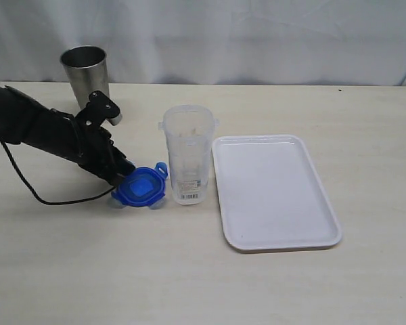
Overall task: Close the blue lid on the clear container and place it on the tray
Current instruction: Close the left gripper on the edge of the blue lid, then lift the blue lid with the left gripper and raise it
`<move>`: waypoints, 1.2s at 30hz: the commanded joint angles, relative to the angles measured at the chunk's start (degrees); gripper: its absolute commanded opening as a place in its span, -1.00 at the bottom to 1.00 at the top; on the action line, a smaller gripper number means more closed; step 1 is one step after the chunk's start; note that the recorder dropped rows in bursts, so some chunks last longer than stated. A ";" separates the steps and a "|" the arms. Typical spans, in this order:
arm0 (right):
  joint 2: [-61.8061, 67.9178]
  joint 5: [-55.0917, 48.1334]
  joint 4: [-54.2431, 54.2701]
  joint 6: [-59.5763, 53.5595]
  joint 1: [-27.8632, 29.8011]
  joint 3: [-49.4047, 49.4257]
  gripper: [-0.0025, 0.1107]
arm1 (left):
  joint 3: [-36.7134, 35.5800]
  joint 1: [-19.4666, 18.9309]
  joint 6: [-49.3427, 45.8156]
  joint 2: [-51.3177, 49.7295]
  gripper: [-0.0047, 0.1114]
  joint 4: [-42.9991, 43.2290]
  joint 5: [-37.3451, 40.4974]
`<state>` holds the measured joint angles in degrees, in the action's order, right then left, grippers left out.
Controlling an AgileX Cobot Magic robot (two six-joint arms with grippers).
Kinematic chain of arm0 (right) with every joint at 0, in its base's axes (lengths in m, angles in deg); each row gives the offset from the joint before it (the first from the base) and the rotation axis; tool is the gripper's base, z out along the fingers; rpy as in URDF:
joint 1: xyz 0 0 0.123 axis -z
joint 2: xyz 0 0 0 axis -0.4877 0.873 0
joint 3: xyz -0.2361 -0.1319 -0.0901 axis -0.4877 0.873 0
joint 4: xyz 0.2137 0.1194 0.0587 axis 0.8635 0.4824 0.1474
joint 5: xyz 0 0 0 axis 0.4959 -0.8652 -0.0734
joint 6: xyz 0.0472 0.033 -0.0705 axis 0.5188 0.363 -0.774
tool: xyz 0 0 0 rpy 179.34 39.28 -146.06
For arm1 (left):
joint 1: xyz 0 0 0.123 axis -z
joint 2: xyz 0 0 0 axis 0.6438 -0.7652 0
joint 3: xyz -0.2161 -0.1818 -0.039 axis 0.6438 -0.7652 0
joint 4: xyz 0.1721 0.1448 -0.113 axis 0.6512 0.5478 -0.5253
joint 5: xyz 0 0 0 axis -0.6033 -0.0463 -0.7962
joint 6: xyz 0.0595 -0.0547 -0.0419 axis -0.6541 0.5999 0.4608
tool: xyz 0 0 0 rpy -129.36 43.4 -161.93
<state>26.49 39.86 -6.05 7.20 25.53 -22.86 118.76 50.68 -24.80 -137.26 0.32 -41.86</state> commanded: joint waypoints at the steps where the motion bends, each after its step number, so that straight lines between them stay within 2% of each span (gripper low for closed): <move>1: -0.27 -0.10 0.03 -0.31 0.38 0.13 -0.88 | 0.06 0.15 -0.83 -0.20 -0.57 -1.06 1.29; 5: -0.27 -0.10 0.03 -0.31 0.38 0.13 -0.88 | 0.06 0.04 -0.83 -0.20 -0.75 -1.06 1.12; 14: -0.27 -0.10 0.03 -0.31 0.38 0.13 -0.88 | 0.06 0.04 -0.31 -0.20 -0.77 -0.47 1.12; 18: -0.27 -0.10 0.03 -0.31 0.38 0.13 -0.88 | 0.06 0.04 -0.21 -0.07 -0.92 -0.04 1.12; 26: -0.27 -0.10 0.03 -0.31 0.38 0.13 -0.88 | 0.06 0.04 0.29 3.67 -0.92 0.65 0.89; 36: -0.27 -0.10 0.03 -0.31 0.38 0.13 -0.88 | 0.06 0.04 8.60 11.79 -0.92 7.24 -0.15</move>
<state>26.49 39.86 -6.05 7.20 25.53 -22.86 118.76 50.68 -18.35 -127.82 6.51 -41.86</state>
